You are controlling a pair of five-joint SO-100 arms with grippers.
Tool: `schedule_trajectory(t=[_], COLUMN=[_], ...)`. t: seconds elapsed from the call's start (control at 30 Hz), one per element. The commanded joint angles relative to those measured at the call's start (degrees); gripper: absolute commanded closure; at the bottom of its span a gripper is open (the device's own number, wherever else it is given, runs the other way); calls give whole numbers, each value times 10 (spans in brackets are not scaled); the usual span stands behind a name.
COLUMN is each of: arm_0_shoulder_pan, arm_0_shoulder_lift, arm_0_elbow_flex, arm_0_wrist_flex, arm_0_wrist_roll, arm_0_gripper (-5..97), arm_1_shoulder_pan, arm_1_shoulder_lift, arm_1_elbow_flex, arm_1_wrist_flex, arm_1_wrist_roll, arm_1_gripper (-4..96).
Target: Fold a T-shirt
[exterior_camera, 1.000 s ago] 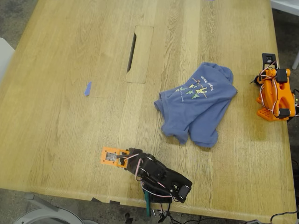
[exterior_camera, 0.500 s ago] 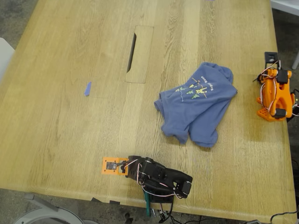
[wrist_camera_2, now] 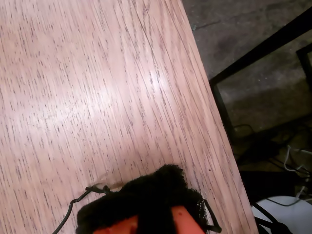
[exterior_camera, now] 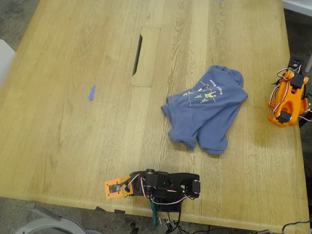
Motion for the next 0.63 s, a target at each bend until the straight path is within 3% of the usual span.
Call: schedule_trajectory(t=[0.0, 0.1, 0.13, 0.27, 0.33, 0.4, 0.6], arm_0_shoulder_pan=[-8, -5, -4, -1, -1, -1, 1], arm_0_shoulder_lift=[67, 67, 65, 65, 65, 65, 65], arm_0_elbow_flex=[17, 19, 26, 26, 26, 26, 26], arm_0_wrist_flex=[-4, -9, -10, -10, -10, -10, -10], arm_0_wrist_roll=[-21, -29, -5, -40, -35, -30, -38], arm_0_gripper=[917, 917, 917, 916, 916, 916, 916], arm_1_shoulder_pan=[3, 0, 1, 4, 5, 5, 0], arm_1_shoulder_lift=[4, 4, 4, 4, 4, 4, 4], arm_1_elbow_flex=[40, 40, 40, 40, 40, 40, 40], arm_1_wrist_flex=[1, 2, 2, 2, 1, 4, 4], arm_1_wrist_roll=[5, -3, -2, 3, 3, -27, -27], arm_1_gripper=[904, 912, 912, 912, 912, 911, 911])
